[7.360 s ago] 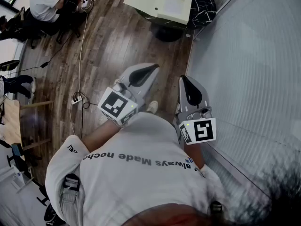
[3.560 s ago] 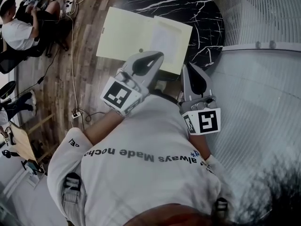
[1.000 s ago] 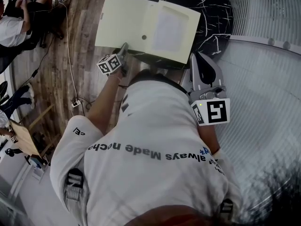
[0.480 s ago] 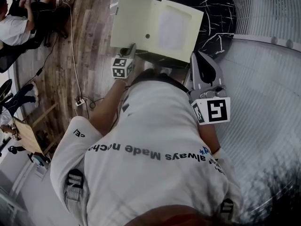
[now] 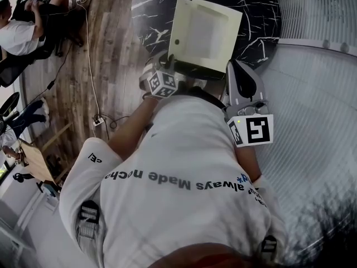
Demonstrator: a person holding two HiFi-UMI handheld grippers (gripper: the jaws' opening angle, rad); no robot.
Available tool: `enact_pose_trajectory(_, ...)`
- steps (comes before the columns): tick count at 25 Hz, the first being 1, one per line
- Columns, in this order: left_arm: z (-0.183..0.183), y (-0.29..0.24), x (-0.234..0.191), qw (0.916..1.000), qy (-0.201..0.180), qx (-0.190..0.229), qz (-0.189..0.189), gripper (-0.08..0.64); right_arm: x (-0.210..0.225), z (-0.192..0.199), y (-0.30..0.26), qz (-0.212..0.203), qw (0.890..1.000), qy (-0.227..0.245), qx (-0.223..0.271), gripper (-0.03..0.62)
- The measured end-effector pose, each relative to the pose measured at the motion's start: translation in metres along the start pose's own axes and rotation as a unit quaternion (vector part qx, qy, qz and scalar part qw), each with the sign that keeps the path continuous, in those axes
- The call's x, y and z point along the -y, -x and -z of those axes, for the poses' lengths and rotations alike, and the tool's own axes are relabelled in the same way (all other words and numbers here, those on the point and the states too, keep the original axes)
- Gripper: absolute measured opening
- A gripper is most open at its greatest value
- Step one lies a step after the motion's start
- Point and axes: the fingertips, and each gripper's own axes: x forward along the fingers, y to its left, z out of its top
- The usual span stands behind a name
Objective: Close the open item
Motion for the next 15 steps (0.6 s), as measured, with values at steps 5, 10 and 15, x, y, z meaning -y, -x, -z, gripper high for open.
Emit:
enact_pose_trajectory(5, -0.014, -0.009, 0.028, 0.9947, -0.095, -0.028, 0.031, 0.094, 0.004, 0.001, 0.003, 0.004, 1.0, -0.005, 0.001, 0.001)
enact_pose_trajectory(10, -0.026, -0.028, 0.072, 0.9813, -0.158, -0.056, 0.094, 0.098, 0.01, 0.005, 0.009, 0.01, 1.0, -0.01, 0.004, 0.0)
enact_pose_trajectory(15, -0.033, -0.044, 0.094, 0.9714, -0.177, -0.083, 0.135, 0.101, 0.02, 0.013, 0.015, 0.02, 1.0, -0.02, 0.0, 0.0)
